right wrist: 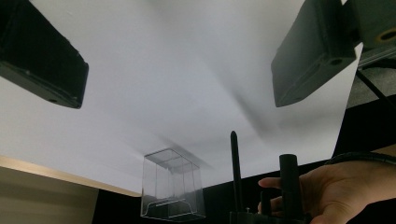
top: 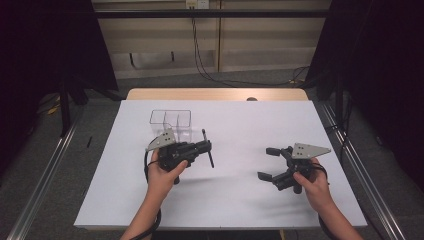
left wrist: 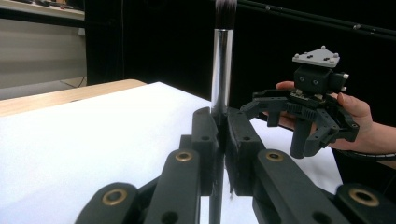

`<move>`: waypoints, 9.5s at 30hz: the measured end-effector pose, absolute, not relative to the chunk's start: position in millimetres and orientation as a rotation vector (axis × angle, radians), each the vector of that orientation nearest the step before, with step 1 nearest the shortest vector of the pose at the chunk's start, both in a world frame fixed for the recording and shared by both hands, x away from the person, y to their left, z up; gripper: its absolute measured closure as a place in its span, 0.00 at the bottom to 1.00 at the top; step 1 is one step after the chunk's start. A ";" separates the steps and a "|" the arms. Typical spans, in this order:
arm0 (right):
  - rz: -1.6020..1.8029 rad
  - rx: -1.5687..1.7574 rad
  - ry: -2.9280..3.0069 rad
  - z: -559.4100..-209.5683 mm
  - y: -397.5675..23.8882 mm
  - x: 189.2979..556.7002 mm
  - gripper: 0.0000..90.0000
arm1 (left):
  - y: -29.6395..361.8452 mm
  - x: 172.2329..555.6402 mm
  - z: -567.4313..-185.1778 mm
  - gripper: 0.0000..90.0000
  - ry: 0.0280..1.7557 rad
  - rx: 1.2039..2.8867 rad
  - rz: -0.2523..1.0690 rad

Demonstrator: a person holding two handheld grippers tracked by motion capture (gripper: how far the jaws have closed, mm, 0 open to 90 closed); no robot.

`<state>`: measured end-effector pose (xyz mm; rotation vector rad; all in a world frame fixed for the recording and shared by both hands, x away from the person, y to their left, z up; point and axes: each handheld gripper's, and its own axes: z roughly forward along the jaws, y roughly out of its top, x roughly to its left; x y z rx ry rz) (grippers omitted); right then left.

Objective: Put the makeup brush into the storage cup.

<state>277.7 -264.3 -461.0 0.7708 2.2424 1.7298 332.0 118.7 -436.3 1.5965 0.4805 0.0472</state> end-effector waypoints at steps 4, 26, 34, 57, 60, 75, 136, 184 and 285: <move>1.730 0.770 2.240 -460.4 -265.7 276.6 0.04 | 120.8 332.4 -435.6 0.92 0.487 1.600 0.051; 1.716 0.779 2.224 -459.5 -281.3 269.8 0.04 | 133.7 335.9 -433.9 0.93 0.515 1.608 0.074; 1.711 0.783 2.220 -460.0 -285.8 267.9 0.04 | 137.2 337.3 -432.0 0.93 0.516 1.617 0.085; 1.717 0.816 2.184 -463.7 -297.4 262.0 0.04 | 148.1 343.6 -429.7 0.93 0.545 1.626 0.112; 1.723 0.816 2.181 -464.9 -298.2 261.3 0.04 | 150.1 344.8 -429.2 0.93 0.550 1.630 0.118; 1.722 0.816 2.176 -466.1 -300.1 259.1 0.04 | 157.2 352.1 -424.6 0.93 0.570 1.634 0.147; 1.719 0.801 2.165 -466.5 -302.0 255.1 0.04 | 183.2 368.5 -407.0 0.93 0.634 1.670 0.238; 1.705 0.840 2.137 -468.9 -309.7 249.8 0.04 | 188.1 386.8 -385.8 0.93 0.640 1.672 0.285; 1.702 0.838 2.141 -470.4 -308.9 249.3 0.04 | 191.6 425.6 -364.4 0.93 0.740 1.659 0.443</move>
